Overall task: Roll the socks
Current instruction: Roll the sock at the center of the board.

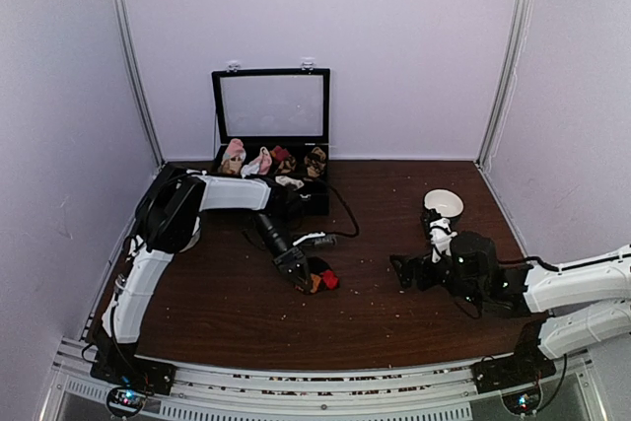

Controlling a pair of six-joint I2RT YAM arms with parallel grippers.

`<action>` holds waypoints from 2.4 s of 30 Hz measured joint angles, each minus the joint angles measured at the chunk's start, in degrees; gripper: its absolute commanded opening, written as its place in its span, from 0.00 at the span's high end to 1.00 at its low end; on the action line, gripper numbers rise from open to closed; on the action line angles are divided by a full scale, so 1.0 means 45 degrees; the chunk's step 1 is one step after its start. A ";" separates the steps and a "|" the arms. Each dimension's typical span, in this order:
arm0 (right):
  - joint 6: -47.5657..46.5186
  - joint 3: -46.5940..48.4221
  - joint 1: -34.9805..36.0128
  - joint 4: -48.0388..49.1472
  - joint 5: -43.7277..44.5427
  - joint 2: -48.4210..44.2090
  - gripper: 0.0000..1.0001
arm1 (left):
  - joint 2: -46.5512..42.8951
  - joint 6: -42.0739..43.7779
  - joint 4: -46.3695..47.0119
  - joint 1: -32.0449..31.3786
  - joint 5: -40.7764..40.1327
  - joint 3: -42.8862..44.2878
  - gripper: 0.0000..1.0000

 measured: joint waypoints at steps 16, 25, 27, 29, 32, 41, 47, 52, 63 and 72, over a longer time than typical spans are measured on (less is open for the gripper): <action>-0.8976 0.5634 0.1802 0.0311 -0.5965 0.6319 0.41 | 0.0792 -0.0034 -0.1350 0.1005 0.1846 -0.0112 0.87; -1.1079 0.8947 0.1273 -0.2662 -0.8427 0.9821 0.51 | 0.0792 -0.0160 -0.1331 0.1005 0.1841 -0.0112 0.83; -1.1443 0.9326 0.1064 -0.3254 -0.8607 1.0166 0.54 | 0.0792 -0.0194 -0.1331 0.1005 0.1841 -0.0112 0.83; -1.1812 0.9651 0.0903 -0.3633 -0.8811 1.0443 0.57 | 0.0792 -0.0199 -0.1331 0.1005 0.1841 -0.0107 0.81; -1.2225 1.0093 0.0738 -0.4022 -0.8990 1.0734 0.60 | 0.0792 -0.0219 -0.1336 0.1005 0.1836 -0.0102 0.44; -1.2687 1.0681 0.0593 -0.4138 -0.9010 1.1356 0.68 | -0.0083 -0.0214 -0.2249 0.0850 0.2166 -0.0287 0.02; -1.2614 1.1016 0.0578 -0.3876 -0.9020 1.1837 0.80 | -0.1792 -0.0141 -0.0534 0.1190 0.0879 -0.2191 0.02; -1.2114 1.1166 0.0563 -0.3793 -0.9219 1.2007 0.88 | -0.3653 -0.0228 0.1277 0.1841 -0.1321 -0.4080 0.02; -0.9879 1.2177 0.0214 -0.4945 -1.0608 1.2517 0.92 | -0.7849 -0.0505 0.4789 0.2603 -0.4945 -0.7480 0.02; -0.7504 1.2726 -0.0325 -0.5343 -1.2337 1.3017 0.93 | -1.1443 -0.0656 0.6465 0.3045 -0.7363 -0.6615 0.02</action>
